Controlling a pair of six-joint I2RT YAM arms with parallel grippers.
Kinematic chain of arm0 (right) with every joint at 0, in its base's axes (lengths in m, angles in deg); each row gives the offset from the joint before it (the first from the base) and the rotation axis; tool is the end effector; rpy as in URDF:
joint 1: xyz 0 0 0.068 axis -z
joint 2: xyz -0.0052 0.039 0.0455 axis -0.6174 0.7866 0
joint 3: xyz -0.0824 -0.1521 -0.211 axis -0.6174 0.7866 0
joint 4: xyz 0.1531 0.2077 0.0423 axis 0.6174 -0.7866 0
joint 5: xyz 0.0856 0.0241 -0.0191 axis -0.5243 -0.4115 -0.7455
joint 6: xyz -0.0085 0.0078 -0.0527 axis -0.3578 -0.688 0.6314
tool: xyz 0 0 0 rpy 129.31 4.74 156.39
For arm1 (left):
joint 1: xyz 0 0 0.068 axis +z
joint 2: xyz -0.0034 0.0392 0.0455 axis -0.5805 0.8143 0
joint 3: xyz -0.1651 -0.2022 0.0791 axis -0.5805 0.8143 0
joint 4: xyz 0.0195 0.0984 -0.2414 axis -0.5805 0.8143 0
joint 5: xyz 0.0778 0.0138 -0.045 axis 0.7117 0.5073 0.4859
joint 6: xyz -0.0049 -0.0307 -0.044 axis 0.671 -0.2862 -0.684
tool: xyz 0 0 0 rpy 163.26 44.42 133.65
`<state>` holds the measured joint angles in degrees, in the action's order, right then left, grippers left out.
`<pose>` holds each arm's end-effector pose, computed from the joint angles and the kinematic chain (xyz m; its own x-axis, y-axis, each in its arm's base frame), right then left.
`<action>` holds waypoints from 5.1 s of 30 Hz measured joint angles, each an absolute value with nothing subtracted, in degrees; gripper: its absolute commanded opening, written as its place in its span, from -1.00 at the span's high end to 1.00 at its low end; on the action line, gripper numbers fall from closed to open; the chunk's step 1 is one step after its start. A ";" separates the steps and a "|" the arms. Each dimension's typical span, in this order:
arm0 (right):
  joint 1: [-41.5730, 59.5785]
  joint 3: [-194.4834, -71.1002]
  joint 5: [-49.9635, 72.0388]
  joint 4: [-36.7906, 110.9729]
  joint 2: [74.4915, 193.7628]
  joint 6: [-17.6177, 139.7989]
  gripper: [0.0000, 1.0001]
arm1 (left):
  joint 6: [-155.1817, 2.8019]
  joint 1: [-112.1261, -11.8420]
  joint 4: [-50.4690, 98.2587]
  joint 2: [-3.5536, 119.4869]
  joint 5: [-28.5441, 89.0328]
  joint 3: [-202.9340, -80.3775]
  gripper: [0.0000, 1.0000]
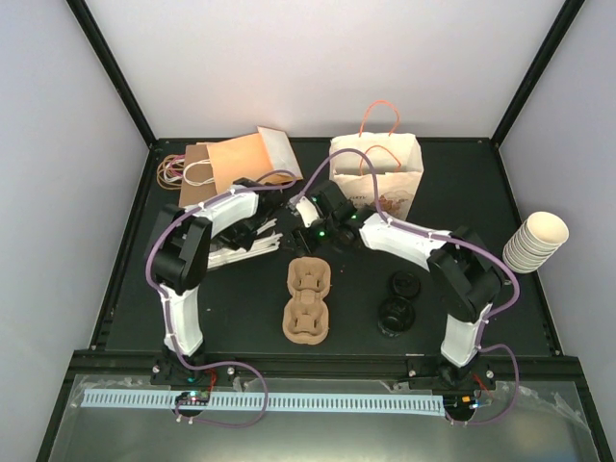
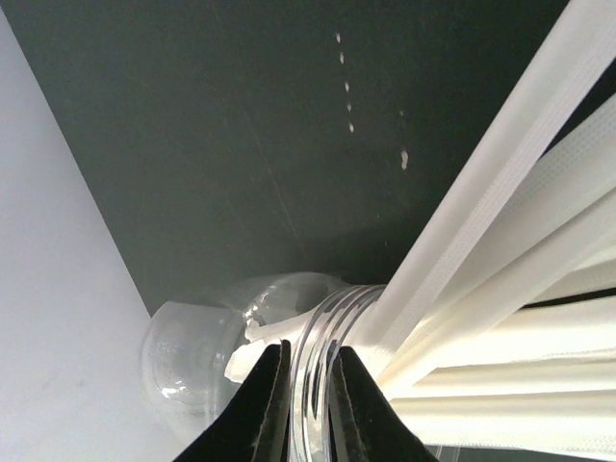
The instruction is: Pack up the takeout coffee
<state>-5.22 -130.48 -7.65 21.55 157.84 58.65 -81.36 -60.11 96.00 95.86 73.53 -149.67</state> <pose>0.2794 0.2855 0.2138 -0.6640 -0.4285 -0.6128 -0.7354 0.5222 0.4318 0.3166 -0.1227 0.1718 -0.9802 0.1898 0.0562 0.1850 0.7778 0.6007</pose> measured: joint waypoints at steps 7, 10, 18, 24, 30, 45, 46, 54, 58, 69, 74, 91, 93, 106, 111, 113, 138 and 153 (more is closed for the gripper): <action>-2.97 -130.02 -7.43 21.68 158.56 52.70 0.14 | -81.98 -60.28 93.81 92.29 71.56 -145.71 0.97; -2.32 -133.60 -6.90 20.45 160.94 50.67 0.53 | -82.35 -60.33 92.83 91.62 71.43 -144.90 0.97; -2.23 -142.04 -4.41 17.15 167.92 44.77 0.93 | -85.21 -60.22 94.42 94.17 70.19 -148.18 0.97; -2.23 -142.61 -4.54 17.20 169.27 41.80 0.95 | -87.24 -60.26 97.74 98.22 66.62 -154.78 0.97; -2.23 -141.80 -3.91 17.46 169.23 41.95 0.88 | -88.42 -60.35 99.47 101.34 64.29 -160.07 0.97; -2.27 -132.82 -0.59 19.12 158.39 43.20 0.87 | -94.46 -59.82 100.28 103.77 58.76 -165.30 0.97; -2.29 -132.36 -0.52 19.47 157.27 43.39 0.87 | -95.22 -59.69 100.13 103.77 58.32 -165.38 0.97; -2.36 -129.30 -0.24 21.35 153.10 43.92 0.87 | -100.40 -58.99 98.57 102.35 55.72 -163.64 0.97; -2.40 -128.58 0.11 21.46 152.66 44.14 0.86 | -102.65 -58.47 96.87 99.83 53.53 -160.16 0.97; -2.67 -127.48 0.55 22.11 150.04 44.68 0.87 | -109.25 -55.25 90.95 93.36 46.21 -149.45 0.97; -2.67 -126.98 0.79 22.27 149.10 44.75 0.86 | -111.42 -55.08 88.94 95.88 42.93 -151.57 0.97; -2.67 -125.91 1.23 21.20 146.82 47.37 0.43 | -113.23 -55.10 88.76 100.71 41.34 -160.73 0.46; -2.75 -125.80 -0.09 20.69 146.82 48.22 0.39 | -112.12 -55.10 88.96 98.59 41.97 -158.96 0.27; -4.92 -121.84 -3.78 18.97 142.98 51.52 0.18 | -101.21 -63.14 92.61 65.52 43.22 -138.57 -0.98; -4.90 -121.28 -4.02 18.29 140.62 52.81 0.15 | -95.99 -67.71 92.91 59.42 40.68 -132.90 -0.98; -4.90 -121.28 -4.09 18.22 139.76 53.05 0.14 | -94.50 -69.22 92.45 57.87 39.33 -130.70 -0.97; -4.87 -119.75 -4.65 17.72 136.18 55.39 0.14 | -86.24 -73.50 86.58 68.12 36.99 -124.05 -0.97; -4.87 -119.07 -5.57 17.96 135.83 55.39 0.14 | -89.95 -73.50 84.63 72.45 38.69 -123.40 -0.35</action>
